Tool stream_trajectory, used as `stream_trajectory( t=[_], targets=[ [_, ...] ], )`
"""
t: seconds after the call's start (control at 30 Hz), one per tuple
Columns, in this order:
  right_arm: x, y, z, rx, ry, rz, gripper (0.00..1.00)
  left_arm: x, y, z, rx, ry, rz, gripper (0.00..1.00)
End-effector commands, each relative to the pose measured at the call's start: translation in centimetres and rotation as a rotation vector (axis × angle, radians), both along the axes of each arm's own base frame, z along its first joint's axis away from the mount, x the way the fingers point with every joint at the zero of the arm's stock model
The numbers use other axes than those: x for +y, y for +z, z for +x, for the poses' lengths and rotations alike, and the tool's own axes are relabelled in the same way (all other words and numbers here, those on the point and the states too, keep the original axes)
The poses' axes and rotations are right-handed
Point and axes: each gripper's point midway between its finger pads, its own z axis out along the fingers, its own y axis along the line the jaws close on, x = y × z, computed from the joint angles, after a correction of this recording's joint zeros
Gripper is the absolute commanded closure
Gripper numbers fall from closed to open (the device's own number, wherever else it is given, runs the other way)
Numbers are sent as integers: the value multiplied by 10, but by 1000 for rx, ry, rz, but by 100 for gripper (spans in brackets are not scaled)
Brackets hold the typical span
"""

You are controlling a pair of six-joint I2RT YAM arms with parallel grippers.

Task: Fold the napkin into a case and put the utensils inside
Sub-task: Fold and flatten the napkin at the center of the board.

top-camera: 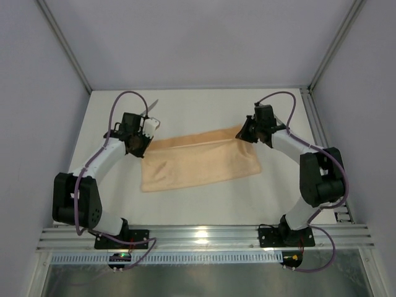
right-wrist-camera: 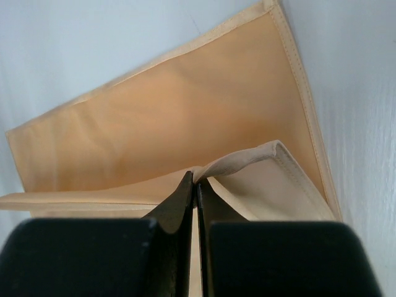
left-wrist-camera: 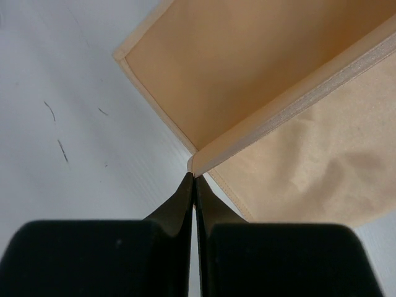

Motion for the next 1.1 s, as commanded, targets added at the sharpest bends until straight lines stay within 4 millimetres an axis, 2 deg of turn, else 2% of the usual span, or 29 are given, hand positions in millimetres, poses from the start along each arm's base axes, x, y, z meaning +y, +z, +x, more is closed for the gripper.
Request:
stream_trajectory(
  t=[0.0, 0.03, 0.07, 0.1, 0.3, 0.43, 0.53, 0.67, 0.87, 0.93, 0.97, 1.0, 1.03, 1.07],
  targets=[
    [-21, -9, 34, -24, -86, -83, 96, 30, 10, 33, -85, 120, 104, 100],
    [-18, -5, 43, -35, -86, -77, 96, 28, 14, 41, -103, 124, 99, 100],
    [-16, -15, 45, -12, -83, -76, 96, 29, 12, 44, -103, 130, 100, 100],
    [-14, -12, 54, -22, -90, -68, 96, 28, 7, 47, -94, 131, 105, 100],
    [-16, -36, 66, 22, -107, -102, 95, 29, -10, 60, -75, 135, 121, 100],
    [-14, -33, 79, 6, -109, -98, 91, 27, -25, 66, -46, 123, 129, 100],
    [-12, -35, 87, 9, -109, -100, 91, 27, -27, 71, -45, 124, 131, 100],
    [-9, -45, 89, 41, -113, -91, 92, 27, -26, 78, -57, 129, 135, 100],
    [-5, -48, 94, 36, -111, -69, 92, 28, -28, 81, -52, 132, 145, 100],
    [-3, -48, 97, 35, -103, -65, 84, 30, -33, 81, -43, 131, 154, 100],
    [0, -47, 98, 34, -86, -54, 67, 30, -35, 80, -37, 132, 155, 100],
    [1, -44, 98, 23, -69, -58, 61, 29, -38, 80, -29, 129, 153, 100],
    [2, -37, 100, 5, -59, -56, 57, 28, -38, 80, -28, 129, 149, 100],
    [1, -22, 103, -39, -43, -66, 51, 28, -40, 80, -25, 131, 148, 100]
  ],
)
